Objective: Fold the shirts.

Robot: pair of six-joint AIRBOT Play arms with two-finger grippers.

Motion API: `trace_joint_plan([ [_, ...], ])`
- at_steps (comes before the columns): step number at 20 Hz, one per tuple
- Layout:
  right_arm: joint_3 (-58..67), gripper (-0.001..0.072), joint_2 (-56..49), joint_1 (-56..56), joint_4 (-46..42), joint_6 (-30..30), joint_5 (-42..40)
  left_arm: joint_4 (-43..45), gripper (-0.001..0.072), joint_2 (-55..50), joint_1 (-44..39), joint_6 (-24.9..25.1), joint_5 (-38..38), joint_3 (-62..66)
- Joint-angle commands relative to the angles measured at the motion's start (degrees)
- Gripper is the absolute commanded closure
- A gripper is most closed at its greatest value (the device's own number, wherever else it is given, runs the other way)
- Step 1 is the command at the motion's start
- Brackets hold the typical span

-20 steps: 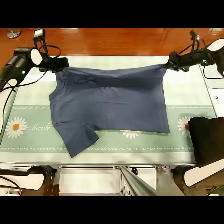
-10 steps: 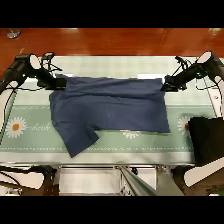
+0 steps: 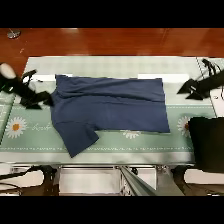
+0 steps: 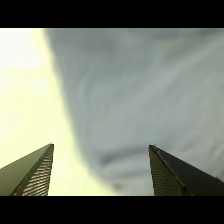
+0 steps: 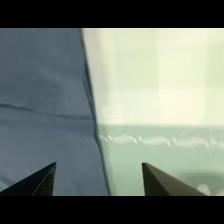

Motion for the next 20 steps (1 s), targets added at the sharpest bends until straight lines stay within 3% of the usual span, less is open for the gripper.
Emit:
trace_joint_plan([
  [1,-20.5,0.0099,12.9,-5.1,6.2,-5.8,-9.0,-9.5,0.0003,11.6,11.0,3.9,4.4,-17.7],
  [4,-33.0,0.0099,19.5,-5.9,12.6,-8.7,-12.6,-24.4,0.0003,19.7,20.5,9.5,9.7,-31.5],
  [7,-37.9,0.0099,21.0,-5.7,19.2,-11.1,-12.6,-31.8,0.0003,21.9,22.4,14.7,12.7,-38.7],
  [10,-38.9,0.0099,21.0,-5.7,20.3,-11.8,-12.5,-36.1,0.0003,21.6,18.7,16.9,15.3,-42.9],
  [18,-38.6,0.0099,21.0,-5.9,20.1,-11.0,-13.2,-36.3,0.0004,21.5,6.5,18.3,15.3,-44.3],
  [19,-38.4,0.0099,21.0,-6.4,19.8,-9.8,-13.6,-36.3,0.005,21.5,5.2,18.9,15.4,-44.3],
  [20,-38.4,0.0099,21.0,-7.2,18.7,-8.6,-13.6,-36.3,0.0473,21.5,4.6,20.3,15.4,-44.3],
])
